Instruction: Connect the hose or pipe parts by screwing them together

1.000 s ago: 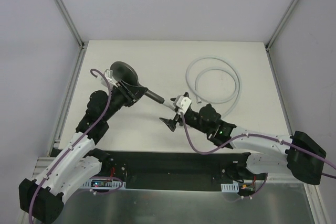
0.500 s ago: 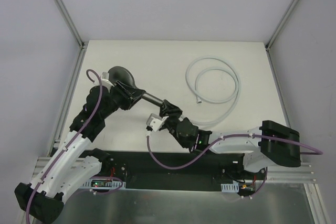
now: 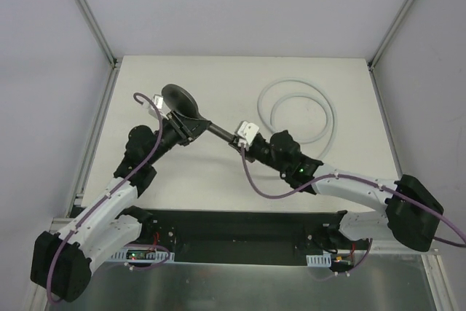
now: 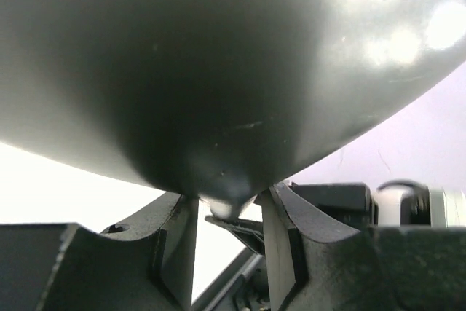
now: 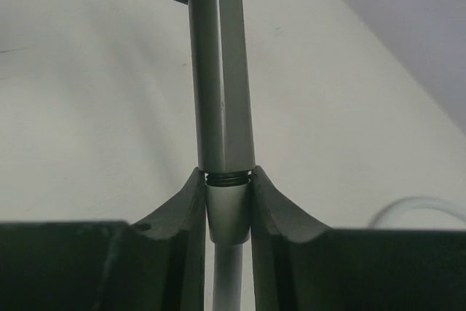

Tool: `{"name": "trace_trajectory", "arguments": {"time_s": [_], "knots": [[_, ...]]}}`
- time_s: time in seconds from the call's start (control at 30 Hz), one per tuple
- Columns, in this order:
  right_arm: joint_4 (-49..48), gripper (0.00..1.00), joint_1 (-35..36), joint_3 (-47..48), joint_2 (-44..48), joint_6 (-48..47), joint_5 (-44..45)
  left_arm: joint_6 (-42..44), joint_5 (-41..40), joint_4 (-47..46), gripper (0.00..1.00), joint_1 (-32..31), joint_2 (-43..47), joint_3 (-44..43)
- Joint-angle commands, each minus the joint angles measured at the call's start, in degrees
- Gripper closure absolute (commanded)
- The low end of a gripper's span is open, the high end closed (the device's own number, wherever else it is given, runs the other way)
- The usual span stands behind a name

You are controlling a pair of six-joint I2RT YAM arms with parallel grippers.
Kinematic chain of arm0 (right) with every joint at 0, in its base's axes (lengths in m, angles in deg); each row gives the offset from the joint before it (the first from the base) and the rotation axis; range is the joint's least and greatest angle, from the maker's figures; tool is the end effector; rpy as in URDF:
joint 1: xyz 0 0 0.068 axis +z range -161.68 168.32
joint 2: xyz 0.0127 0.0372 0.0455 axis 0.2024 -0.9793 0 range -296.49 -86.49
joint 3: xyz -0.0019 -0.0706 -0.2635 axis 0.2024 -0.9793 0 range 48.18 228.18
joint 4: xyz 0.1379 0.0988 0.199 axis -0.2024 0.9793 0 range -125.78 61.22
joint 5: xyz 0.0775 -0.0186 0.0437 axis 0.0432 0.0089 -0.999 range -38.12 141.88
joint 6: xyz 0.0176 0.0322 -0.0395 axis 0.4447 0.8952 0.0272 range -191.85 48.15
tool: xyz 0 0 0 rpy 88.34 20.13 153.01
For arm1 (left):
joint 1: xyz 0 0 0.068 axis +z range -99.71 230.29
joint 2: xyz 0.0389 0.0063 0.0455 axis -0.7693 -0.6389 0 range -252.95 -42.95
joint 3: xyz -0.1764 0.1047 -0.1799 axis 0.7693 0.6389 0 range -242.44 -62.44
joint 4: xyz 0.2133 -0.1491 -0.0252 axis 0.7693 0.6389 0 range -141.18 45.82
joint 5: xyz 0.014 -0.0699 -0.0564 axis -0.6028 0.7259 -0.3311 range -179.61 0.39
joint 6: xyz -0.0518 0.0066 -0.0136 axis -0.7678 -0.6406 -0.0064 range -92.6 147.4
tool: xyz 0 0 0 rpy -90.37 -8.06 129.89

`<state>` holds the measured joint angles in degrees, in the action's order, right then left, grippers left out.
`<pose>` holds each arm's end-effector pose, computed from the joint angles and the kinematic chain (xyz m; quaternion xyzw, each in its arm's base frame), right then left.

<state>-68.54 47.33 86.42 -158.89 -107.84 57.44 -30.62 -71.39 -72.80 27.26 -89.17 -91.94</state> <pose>0.1502 0.2434 0.2745 -0.5041 0.5079 0.1052 0.6905 0.1766 -0.0872 0.3003 -0.0894 0.6718 -0.5540 0.4834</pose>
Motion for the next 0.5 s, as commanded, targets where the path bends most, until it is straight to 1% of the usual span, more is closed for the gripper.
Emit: {"name": "trace_trajectory", "arguments": {"time_s": [0.0, 0.03, 0.07, 0.1, 0.13, 0.17, 0.2, 0.23, 0.27, 0.3, 0.33, 0.37, 0.4, 0.43, 0.47], "knots": [[-3.54, 1.00, -11.42, 0.52, -0.28, 23.93, -31.46, 8.00, 14.91, -27.23, 1.00, -0.44, -3.87, 5.50], [-4.94, 1.00, -12.67, -0.18, -1.15, 27.95, -34.19, 8.71, 15.61, -28.20, 1.00, -0.44, -5.01, 6.11], [-6.95, 0.99, -13.82, -1.49, -2.90, 30.16, -39.44, 10.19, 15.62, -29.69, 1.00, -0.44, -5.55, 6.64], [-11.50, 0.99, -15.65, -2.28, -3.70, 32.54, -40.97, 10.82, 15.27, -32.40, 1.00, -0.44, -5.73, 7.25], [-13.98, 1.00, -16.46, -3.07, -4.50, 35.08, -42.20, 11.34, 14.92, -34.25, 1.00, -0.44, -5.99, 8.65], [-16.44, 0.99, -16.99, -3.78, -5.72, 38.94, -43.95, 11.96, 13.61, -35.14, 1.00, -0.44, -5.99, 9.10], [-20.21, 0.98, -17.77, -5.00, -6.08, 40.54, -44.14, 12.31, 12.82, -34.98, 1.00, -0.44, -5.82, 9.19], [-21.03, 0.92, -17.96, -5.28, -6.26, 41.34, -43.97, 12.58, 12.37, -33.84, 1.00, -0.44, -5.64, 8.67], [-21.12, 0.83, -17.96, -5.54, -6.17, 41.70, -42.32, 12.58, 10.80, -32.27, 1.00, -0.44, -5.46, 8.06], [-20.78, 0.64, -17.96, -5.80, -5.83, 41.61, -41.52, 11.97, 9.92, -29.73, 1.00, -0.44, -5.20, 7.35], [-20.69, 0.54, -17.87, -6.50, -5.39, 41.44, -40.55, 11.01, 8.43, -23.61, 1.00, -0.44, -4.50, 5.17], [-20.42, 0.47, -17.78, -6.95, -3.73, 39.87, -37.32, 9.17, 7.02, -19.11, 1.00, -0.44, -4.06, 3.85], [-19.03, 0.34, -17.17, -7.56, -2.58, 38.55, -35.29, 8.28, 3.96, -15.41, 1.00, -0.44, -3.62, 2.61], [-17.62, 0.29, -16.56, -8.43, -1.18, 36.54, -32.66, 7.14, 2.28, -7.98, 1.00, -0.44, -2.66, 0.25], [-15.87, 0.25, -15.51, -8.53, 1.71, 33.82, -25.85, 4.78, 0.69, -5.12, 1.00, -0.44, -2.39, -0.64]]}}
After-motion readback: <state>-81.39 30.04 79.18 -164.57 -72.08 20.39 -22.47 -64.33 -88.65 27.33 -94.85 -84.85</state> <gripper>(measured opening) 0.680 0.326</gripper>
